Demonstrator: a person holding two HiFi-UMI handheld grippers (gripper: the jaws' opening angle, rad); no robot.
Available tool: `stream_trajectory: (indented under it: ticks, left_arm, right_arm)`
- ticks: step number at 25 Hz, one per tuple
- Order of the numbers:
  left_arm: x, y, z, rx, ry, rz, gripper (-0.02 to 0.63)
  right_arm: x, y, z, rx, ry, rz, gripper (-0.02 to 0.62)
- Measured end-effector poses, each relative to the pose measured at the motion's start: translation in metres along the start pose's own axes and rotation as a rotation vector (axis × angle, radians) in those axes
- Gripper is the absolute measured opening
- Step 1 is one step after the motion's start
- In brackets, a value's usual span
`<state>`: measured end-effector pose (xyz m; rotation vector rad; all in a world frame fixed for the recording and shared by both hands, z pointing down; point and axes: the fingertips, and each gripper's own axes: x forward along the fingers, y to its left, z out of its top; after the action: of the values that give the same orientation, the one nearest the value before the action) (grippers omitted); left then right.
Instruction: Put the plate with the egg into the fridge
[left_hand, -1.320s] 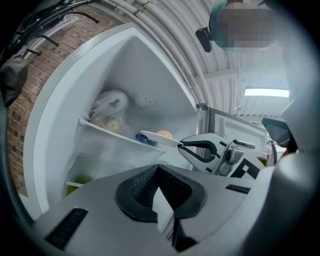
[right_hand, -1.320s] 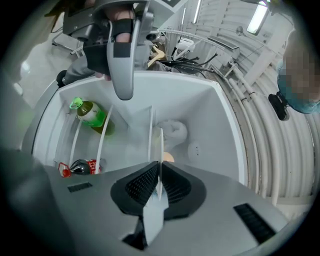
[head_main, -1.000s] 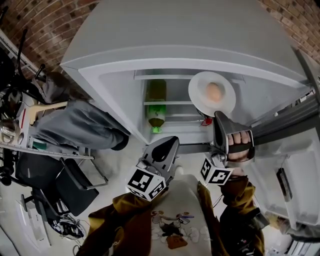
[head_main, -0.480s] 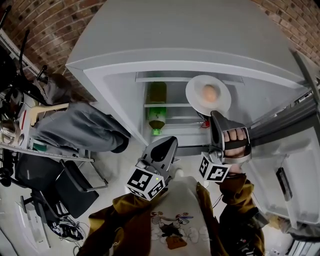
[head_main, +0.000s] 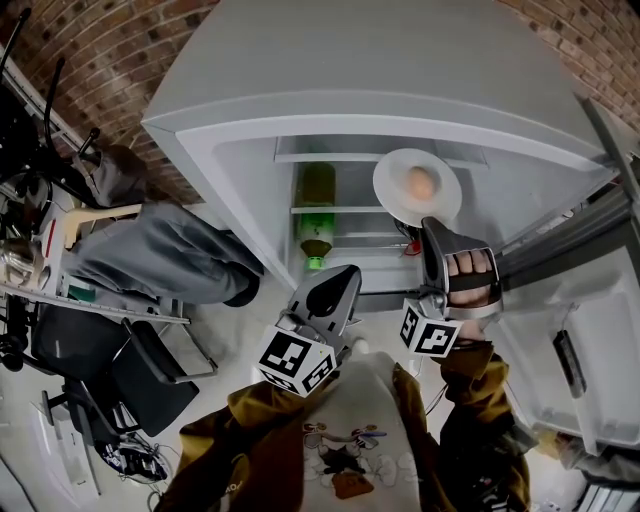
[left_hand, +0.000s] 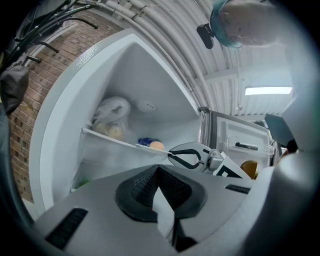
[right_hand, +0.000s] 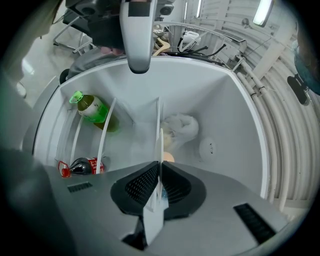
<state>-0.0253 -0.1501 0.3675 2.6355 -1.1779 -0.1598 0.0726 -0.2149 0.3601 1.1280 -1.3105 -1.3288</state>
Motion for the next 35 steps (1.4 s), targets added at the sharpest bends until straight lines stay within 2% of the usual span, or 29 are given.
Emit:
stream_trajectory:
  ticks: [35]
  left_arm:
    - [0.011,-0.005,0.002,0.012,0.008,0.000,0.006]
  right_arm:
    - [0.045,0.004,-0.013,0.061,0.013,0.102,0.020]
